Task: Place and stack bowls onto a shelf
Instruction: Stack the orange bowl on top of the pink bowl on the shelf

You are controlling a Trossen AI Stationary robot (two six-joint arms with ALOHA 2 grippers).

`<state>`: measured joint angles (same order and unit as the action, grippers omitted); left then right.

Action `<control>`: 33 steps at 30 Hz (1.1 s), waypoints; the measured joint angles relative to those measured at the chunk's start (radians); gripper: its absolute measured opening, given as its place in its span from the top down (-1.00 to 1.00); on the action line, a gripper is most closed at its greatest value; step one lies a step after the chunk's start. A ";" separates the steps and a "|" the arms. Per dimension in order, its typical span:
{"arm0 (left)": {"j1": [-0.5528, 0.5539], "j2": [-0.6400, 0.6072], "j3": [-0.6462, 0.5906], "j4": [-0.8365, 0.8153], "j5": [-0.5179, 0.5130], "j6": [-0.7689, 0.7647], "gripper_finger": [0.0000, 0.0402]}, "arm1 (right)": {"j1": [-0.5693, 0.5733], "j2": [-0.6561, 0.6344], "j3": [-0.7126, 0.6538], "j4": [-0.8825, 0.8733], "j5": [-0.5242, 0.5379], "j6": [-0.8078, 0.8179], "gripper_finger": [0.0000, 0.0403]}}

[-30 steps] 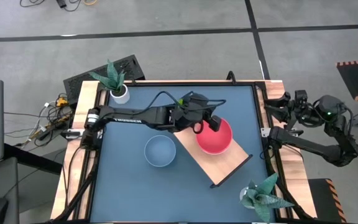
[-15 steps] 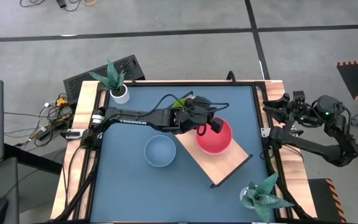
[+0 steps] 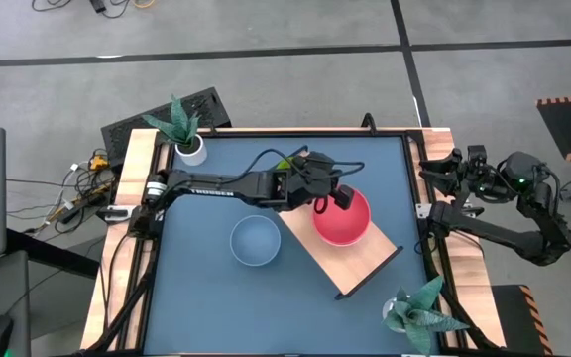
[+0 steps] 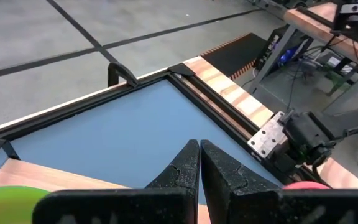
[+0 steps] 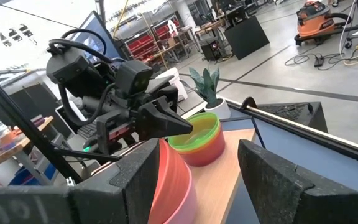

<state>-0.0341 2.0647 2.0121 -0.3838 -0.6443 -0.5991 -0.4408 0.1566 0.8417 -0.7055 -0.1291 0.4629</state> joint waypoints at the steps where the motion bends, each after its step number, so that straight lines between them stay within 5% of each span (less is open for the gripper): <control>1: 0.000 0.000 0.000 -0.002 -0.003 0.000 1.00 | 0.000 0.000 0.000 0.000 0.000 0.000 -0.22; 9: -0.005 0.000 0.000 -0.009 -0.018 0.003 1.00 | 0.000 0.000 0.000 0.000 0.000 0.000 -0.22; 19: -0.072 -0.003 0.046 0.126 -0.147 0.195 1.00 | 0.000 0.000 0.000 0.000 0.000 0.004 -0.22; 33: -0.087 0.084 0.042 0.085 -0.175 0.155 1.00 | 0.000 0.000 0.000 -0.009 0.000 0.008 -0.22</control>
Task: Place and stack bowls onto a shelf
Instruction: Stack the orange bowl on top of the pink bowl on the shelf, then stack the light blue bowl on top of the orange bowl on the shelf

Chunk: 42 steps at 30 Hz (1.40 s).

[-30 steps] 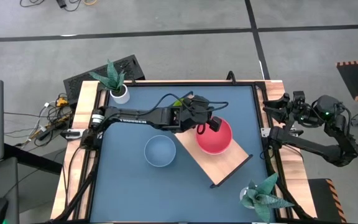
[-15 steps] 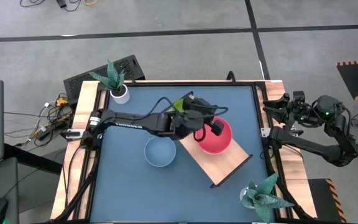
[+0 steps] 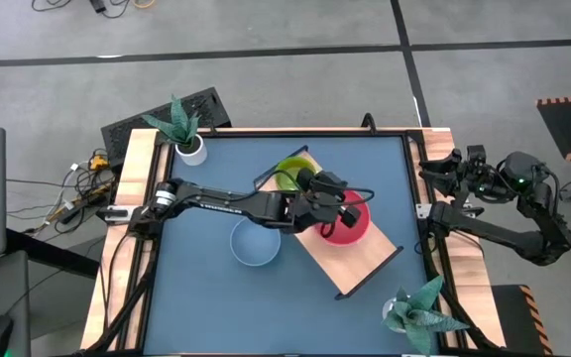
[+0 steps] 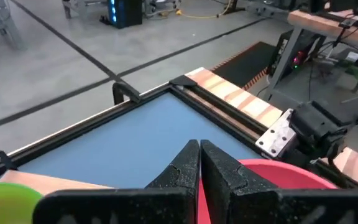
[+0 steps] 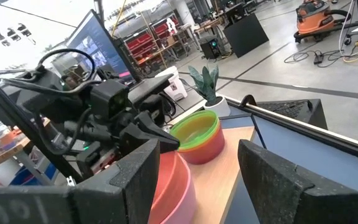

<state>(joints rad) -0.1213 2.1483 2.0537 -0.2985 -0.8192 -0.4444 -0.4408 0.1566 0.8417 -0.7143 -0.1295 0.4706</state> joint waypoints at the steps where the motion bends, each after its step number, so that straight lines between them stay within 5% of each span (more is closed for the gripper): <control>1: 0.002 -0.001 0.000 -0.015 0.001 -0.014 1.00 | 0.000 0.000 0.000 0.000 0.000 0.000 -0.22; 16: 0.002 -0.006 0.000 0.034 0.004 -0.013 1.00 | 0.000 0.000 0.000 0.000 0.000 0.000 -0.22; 27: -0.027 -0.146 0.001 0.036 0.082 0.201 0.94 | 0.000 0.000 0.000 -0.014 0.000 0.000 -0.22; 35: -0.135 -0.289 0.002 -0.253 0.108 0.237 0.64 | 0.000 0.000 0.000 -0.015 0.000 -0.008 -0.22; 42: -0.230 -0.368 0.002 -0.731 0.154 -0.180 0.44 | 0.000 0.000 0.000 -0.015 0.000 -0.008 -0.22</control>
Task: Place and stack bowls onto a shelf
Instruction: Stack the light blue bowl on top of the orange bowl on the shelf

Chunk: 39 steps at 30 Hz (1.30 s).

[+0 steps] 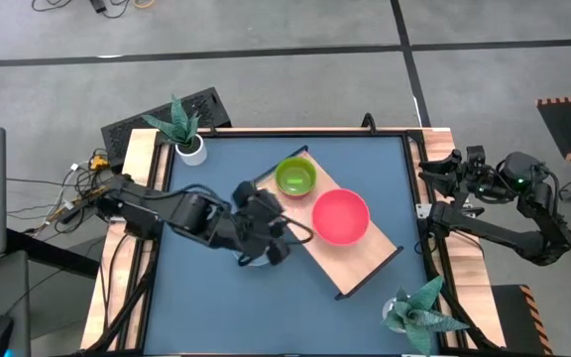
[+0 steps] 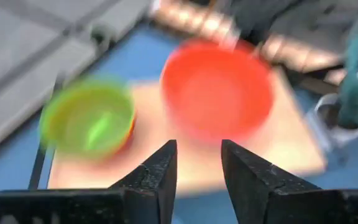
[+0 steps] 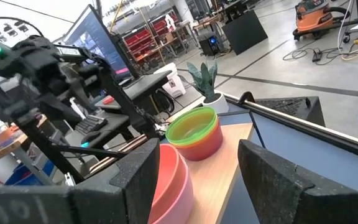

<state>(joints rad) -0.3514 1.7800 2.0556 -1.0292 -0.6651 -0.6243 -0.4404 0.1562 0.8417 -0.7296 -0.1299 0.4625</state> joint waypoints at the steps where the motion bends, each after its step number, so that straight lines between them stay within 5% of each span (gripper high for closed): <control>1: -0.011 -0.002 0.000 -0.072 0.015 -0.069 0.42 | 0.000 0.000 0.000 0.000 0.000 0.000 -0.22; 6: -0.077 0.002 -0.018 -0.282 0.071 -0.299 0.37 | 0.000 0.000 0.000 0.000 0.000 0.000 -0.22; 22: -0.156 -0.009 -0.250 -0.223 0.172 -0.506 0.35 | 0.000 0.000 0.000 0.000 0.009 0.000 -0.22; 39: -0.148 -0.352 -0.849 0.086 0.202 -0.808 0.35 | 0.000 0.000 0.000 -0.006 0.014 -0.003 -0.22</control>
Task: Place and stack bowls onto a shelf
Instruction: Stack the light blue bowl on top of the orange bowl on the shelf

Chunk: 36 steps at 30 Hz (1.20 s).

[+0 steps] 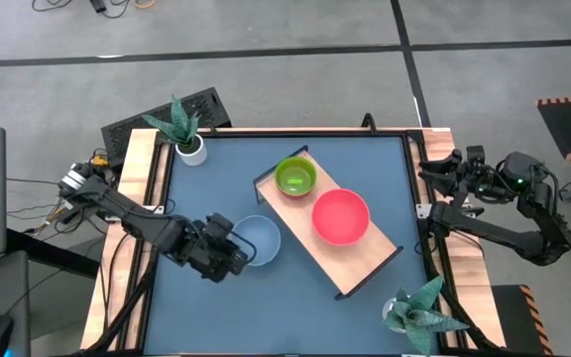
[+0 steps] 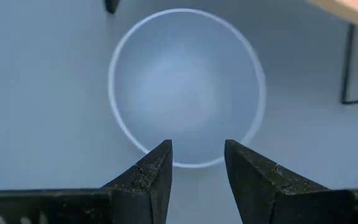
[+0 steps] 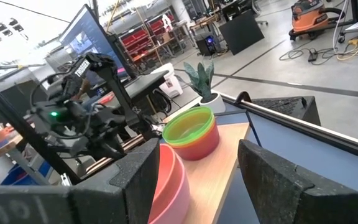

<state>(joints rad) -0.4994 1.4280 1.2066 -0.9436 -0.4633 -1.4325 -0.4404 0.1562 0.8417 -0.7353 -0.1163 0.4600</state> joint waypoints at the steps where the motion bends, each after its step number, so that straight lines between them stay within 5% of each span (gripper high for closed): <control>1: 0.005 -0.005 -0.022 0.011 -0.002 0.000 0.35 | 0.000 0.000 0.000 0.000 0.003 0.000 -0.22; 13: 0.198 -0.004 -0.193 0.142 -0.017 0.193 0.35 | 0.000 0.000 0.000 0.002 0.014 0.003 -0.22; 36: 0.390 -0.004 -0.198 0.202 0.090 0.539 0.35 | 0.000 0.000 0.000 -0.021 0.014 0.006 -0.22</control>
<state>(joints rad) -0.1091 1.4242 1.0088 -0.7414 -0.3735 -0.8938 -0.4408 0.1562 0.8417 -0.7559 -0.1025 0.4656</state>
